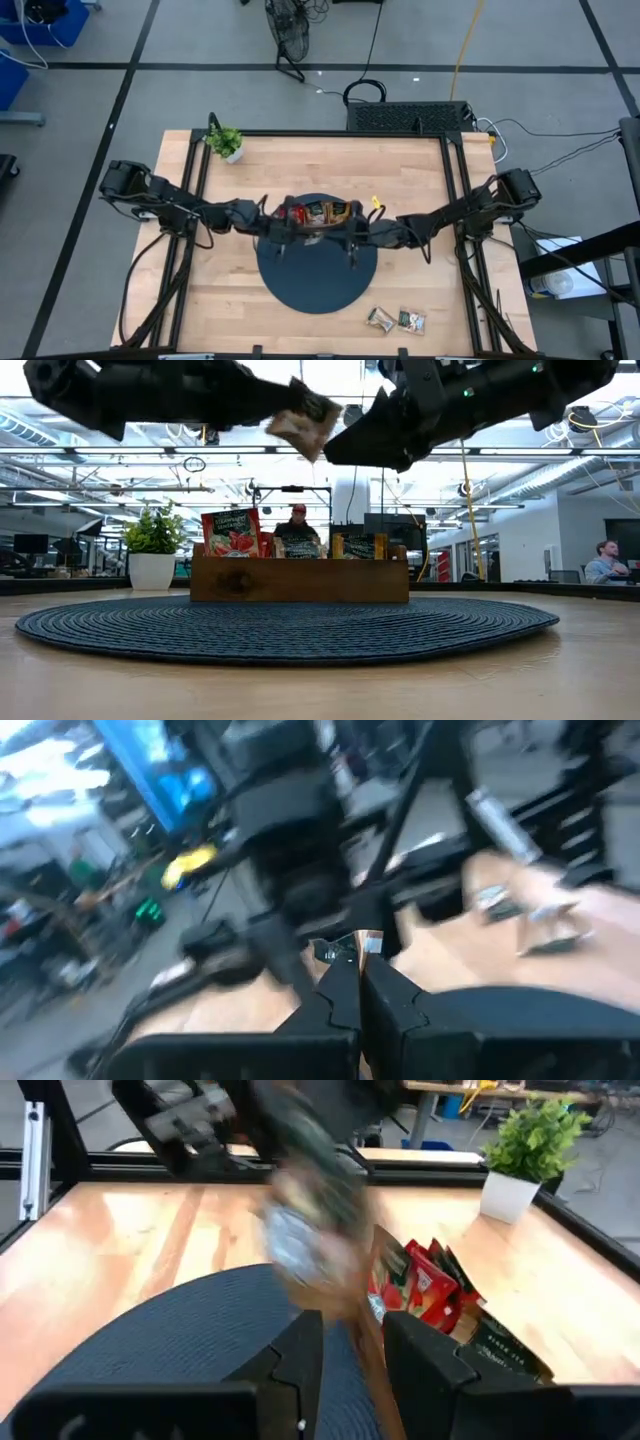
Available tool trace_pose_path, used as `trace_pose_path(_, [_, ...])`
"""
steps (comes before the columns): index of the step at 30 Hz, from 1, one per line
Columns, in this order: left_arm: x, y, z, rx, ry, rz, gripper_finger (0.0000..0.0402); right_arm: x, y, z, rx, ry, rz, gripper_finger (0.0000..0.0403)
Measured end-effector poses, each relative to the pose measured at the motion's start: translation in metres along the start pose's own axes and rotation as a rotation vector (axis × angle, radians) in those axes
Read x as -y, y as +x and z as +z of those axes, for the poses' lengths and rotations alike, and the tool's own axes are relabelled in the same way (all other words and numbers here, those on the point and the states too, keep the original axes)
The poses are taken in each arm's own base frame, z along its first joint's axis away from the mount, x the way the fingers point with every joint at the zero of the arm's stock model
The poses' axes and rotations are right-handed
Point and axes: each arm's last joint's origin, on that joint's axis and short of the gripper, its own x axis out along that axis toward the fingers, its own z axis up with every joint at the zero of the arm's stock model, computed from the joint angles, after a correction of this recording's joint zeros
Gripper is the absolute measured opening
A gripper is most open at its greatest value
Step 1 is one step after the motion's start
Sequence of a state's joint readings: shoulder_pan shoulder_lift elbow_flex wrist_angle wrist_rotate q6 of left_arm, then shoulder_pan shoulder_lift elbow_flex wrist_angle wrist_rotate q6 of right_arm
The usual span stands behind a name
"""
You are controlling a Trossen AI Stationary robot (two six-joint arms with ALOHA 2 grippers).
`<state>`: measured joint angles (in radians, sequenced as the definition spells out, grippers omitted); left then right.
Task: Pick & Place Tea
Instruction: Put the top right brown tea bag into the middle section of the wooden organizer
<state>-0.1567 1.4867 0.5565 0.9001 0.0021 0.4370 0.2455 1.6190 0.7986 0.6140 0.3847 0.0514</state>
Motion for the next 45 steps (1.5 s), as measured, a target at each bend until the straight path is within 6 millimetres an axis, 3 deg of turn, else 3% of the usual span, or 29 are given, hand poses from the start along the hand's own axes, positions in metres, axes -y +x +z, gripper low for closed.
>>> trace_pose_path(12, [-0.021,-0.031,-0.05,0.0,-0.008,0.012,0.0001,0.01,0.004,0.003,0.022,0.005,-0.011,0.0096])
trace_pose_path(24, [-0.034,0.016,-0.099,-0.086,-0.045,-0.002,0.0001,0.012,0.004,0.002,0.018,0.008,-0.014,0.0094])
trace_pose_path(29, [-0.033,0.023,-0.108,-0.111,-0.006,-0.002,0.0001,0.008,0.003,0.001,0.008,0.001,-0.004,0.0096])
trace_pose_path(40, [-0.027,0.024,-0.103,-0.157,0.158,0.038,0.0002,0.008,0.003,-0.002,-0.025,-0.012,-0.001,0.0091])
trace_pose_path(45, [-0.025,0.024,-0.107,-0.202,0.152,0.024,0.0003,0.008,0.003,-0.002,-0.029,-0.013,0.002,0.0091])
